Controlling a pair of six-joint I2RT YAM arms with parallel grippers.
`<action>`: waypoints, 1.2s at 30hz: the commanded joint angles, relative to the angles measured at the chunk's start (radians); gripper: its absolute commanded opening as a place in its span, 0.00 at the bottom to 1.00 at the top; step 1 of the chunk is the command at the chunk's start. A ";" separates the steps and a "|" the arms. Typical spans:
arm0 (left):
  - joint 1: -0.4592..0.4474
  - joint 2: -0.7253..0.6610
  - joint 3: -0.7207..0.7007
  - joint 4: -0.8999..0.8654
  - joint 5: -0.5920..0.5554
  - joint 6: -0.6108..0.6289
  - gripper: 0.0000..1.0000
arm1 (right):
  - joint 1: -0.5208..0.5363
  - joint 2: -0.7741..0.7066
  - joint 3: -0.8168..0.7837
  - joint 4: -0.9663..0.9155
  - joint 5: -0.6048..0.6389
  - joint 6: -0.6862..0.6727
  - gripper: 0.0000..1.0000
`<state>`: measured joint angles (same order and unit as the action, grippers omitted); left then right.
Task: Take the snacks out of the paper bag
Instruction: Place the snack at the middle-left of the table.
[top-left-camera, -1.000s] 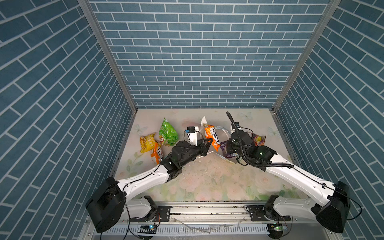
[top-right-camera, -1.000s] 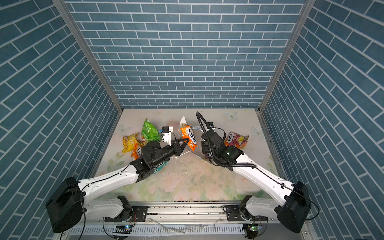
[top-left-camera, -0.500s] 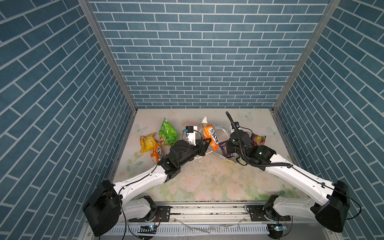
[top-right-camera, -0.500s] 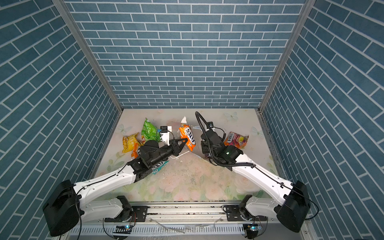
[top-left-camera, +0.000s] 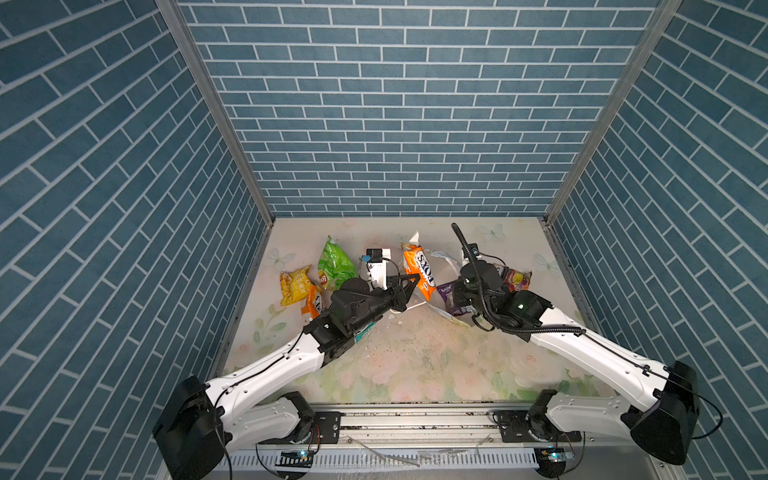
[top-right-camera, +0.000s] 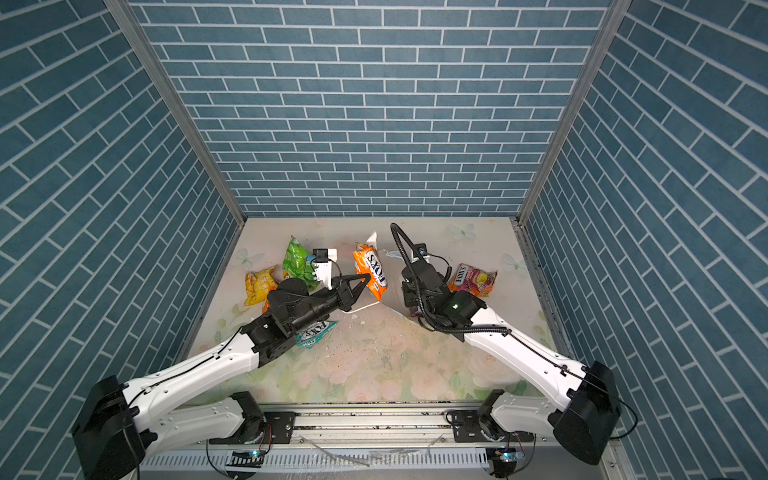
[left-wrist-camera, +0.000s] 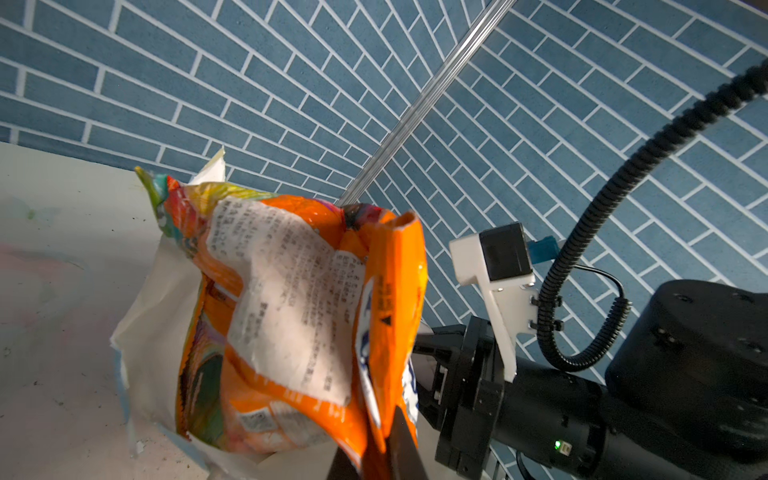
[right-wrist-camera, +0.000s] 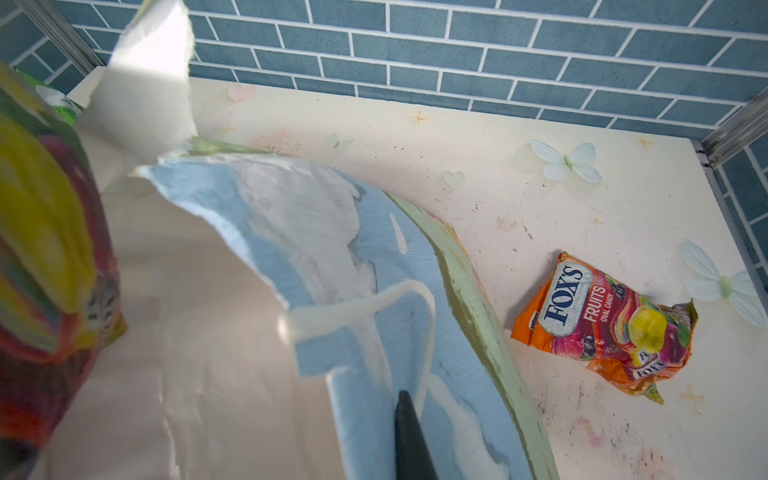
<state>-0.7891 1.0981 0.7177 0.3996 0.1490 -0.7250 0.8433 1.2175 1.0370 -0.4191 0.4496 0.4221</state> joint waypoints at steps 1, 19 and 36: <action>0.008 -0.041 0.046 -0.021 -0.023 0.036 0.00 | -0.003 0.007 0.010 -0.029 0.024 0.018 0.00; 0.008 -0.152 0.164 -0.321 -0.112 0.106 0.00 | -0.003 -0.030 -0.027 0.009 0.030 0.004 0.00; 0.020 -0.267 0.338 -0.772 -0.319 0.228 0.00 | -0.003 -0.044 -0.020 0.030 0.028 -0.075 0.00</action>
<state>-0.7803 0.8684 1.0195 -0.2977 -0.1051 -0.5407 0.8429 1.1984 1.0107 -0.3840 0.4603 0.3752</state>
